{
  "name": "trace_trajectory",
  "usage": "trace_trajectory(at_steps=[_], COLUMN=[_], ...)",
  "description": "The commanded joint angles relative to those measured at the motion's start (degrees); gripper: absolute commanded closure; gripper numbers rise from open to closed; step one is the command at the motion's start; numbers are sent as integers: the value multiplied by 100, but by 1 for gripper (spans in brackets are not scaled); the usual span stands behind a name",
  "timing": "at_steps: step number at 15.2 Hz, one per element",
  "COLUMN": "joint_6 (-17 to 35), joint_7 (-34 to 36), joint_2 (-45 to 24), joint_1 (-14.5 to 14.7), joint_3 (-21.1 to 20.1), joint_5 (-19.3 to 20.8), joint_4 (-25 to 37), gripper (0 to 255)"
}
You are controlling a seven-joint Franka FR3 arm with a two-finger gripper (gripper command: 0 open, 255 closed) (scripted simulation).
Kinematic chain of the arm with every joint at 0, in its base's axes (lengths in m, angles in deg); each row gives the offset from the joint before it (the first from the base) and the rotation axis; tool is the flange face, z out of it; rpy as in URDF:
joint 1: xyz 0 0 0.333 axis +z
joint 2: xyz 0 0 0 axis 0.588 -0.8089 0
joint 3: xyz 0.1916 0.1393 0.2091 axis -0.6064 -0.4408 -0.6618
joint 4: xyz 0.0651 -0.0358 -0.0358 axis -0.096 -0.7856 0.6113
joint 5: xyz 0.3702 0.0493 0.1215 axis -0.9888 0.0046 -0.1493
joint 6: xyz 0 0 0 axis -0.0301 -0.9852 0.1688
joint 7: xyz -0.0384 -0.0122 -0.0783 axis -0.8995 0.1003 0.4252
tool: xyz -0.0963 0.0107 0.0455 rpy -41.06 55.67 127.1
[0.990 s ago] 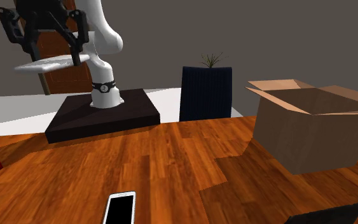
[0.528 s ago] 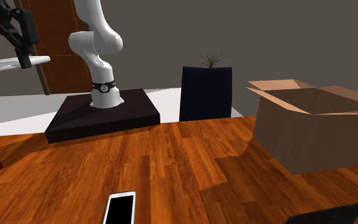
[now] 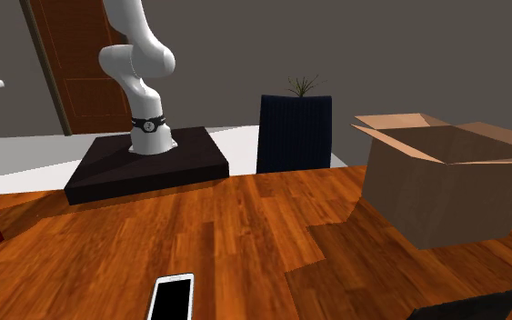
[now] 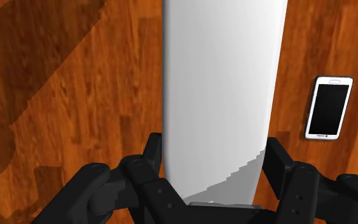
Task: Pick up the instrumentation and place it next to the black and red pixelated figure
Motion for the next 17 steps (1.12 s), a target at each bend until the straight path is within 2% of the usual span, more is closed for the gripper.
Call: trace_trajectory(at_steps=[1,10,13,14,17], joint_6=[-51,-481,-722,-914,-674], joint_7=[-272,-1335,-1655,-1844,-1845], joint_2=[-195,-1182,-1642,-1980,-1965], joint_1=[-159,-895,-1171,-1354,-1346], joint_3=[101,434,507,545,536], joint_5=[-33,-236,-324,-387,-383], joint_4=[246,1657,2352,2880,2625], gripper=[255,255,255,255,255])
